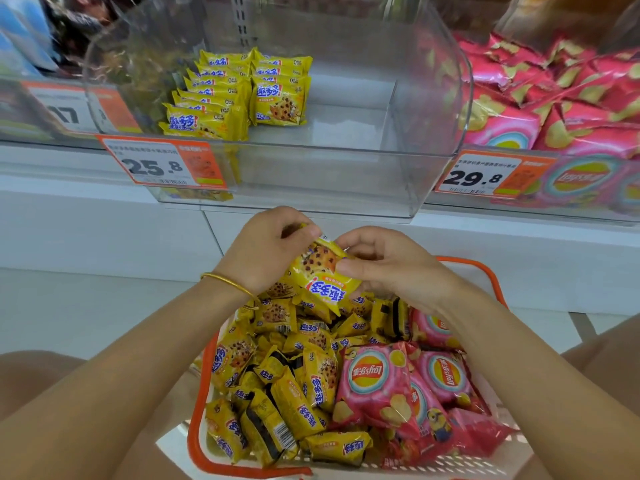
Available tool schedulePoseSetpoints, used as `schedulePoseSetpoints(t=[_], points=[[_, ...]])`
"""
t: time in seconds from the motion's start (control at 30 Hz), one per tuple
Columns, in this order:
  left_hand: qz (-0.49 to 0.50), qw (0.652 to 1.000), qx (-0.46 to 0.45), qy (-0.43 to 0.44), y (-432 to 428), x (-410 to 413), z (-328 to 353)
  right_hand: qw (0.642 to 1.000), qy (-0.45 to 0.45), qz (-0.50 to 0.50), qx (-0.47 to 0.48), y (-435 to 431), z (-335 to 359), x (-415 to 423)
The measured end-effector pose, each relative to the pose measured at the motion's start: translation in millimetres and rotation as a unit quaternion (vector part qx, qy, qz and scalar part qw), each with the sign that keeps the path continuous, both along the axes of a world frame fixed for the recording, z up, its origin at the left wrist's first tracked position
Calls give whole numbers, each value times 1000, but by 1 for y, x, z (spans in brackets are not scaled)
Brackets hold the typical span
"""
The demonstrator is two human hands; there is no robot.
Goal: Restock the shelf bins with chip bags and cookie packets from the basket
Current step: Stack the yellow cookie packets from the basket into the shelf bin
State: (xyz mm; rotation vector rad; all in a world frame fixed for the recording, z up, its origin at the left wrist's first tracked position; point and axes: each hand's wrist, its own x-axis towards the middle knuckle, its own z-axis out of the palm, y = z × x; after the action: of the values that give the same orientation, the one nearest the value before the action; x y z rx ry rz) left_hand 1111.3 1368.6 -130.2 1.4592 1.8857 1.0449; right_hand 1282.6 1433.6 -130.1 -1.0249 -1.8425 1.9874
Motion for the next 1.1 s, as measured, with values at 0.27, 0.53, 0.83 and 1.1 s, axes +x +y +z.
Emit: schedulePoseSetpoints(t=[0.27,0.53,0.83,1.1], points=[[9,945,-146,-291,-10,2,7,980,53,-122,-148,-8,0,-10],[-121,983,-121,-62,-16,-4,22,985,-75,65,141,2,35,-3],[44,954,279,-98,3,-48,96,964,11,15,266,44,152,-41],[134,914,130,360,18,-74,52,911,-192,-36,364,127,91,-142]])
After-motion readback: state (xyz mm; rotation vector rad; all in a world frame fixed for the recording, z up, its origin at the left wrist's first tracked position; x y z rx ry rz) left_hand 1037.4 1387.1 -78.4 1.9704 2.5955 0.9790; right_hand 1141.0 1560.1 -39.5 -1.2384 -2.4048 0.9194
